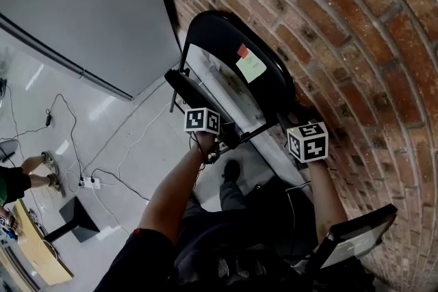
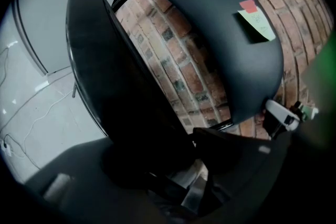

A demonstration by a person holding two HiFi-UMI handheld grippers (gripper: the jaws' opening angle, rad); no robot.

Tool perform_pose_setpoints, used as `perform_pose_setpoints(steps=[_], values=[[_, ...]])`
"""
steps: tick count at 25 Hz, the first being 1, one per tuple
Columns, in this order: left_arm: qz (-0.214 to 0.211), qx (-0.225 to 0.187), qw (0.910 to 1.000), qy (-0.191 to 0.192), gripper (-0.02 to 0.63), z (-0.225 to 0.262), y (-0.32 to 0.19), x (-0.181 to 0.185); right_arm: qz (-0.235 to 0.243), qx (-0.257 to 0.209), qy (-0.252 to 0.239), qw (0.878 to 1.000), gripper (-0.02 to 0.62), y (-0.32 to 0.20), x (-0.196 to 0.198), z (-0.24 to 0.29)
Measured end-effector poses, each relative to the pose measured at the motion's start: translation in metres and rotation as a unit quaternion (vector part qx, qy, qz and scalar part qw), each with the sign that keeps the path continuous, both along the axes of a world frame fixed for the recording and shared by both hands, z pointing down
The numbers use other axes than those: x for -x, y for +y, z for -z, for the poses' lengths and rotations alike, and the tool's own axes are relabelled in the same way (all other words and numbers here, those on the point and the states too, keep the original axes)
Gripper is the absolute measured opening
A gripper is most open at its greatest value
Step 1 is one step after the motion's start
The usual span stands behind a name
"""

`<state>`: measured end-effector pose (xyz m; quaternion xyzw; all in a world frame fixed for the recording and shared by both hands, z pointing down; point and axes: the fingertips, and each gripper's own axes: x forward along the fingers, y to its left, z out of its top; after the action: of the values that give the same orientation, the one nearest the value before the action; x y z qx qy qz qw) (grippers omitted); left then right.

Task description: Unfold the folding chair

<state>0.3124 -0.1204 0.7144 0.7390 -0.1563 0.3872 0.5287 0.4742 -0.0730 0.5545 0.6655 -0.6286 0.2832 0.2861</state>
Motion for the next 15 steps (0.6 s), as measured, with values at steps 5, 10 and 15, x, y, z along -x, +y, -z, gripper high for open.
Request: perform_pose_setpoints(steps=[5, 10, 15], values=[[0.002, -0.001, 1.0000, 0.003, 0.285, -0.001, 0.001, 0.008, 0.002, -0.011, 0.009, 1.000, 0.172, 0.001, 0.001, -0.001], [0.007, 0.001, 1.0000, 0.001, 0.290, -0.005, 0.006, 0.024, 0.006, -0.006, 0.014, 1.000, 0.173, 0.001, 0.001, -0.005], [0.011, -0.001, 0.9999, 0.003, 0.296, -0.008, 0.009, 0.039, 0.003, 0.007, 0.027, 1.000, 0.177, 0.001, 0.004, -0.008]])
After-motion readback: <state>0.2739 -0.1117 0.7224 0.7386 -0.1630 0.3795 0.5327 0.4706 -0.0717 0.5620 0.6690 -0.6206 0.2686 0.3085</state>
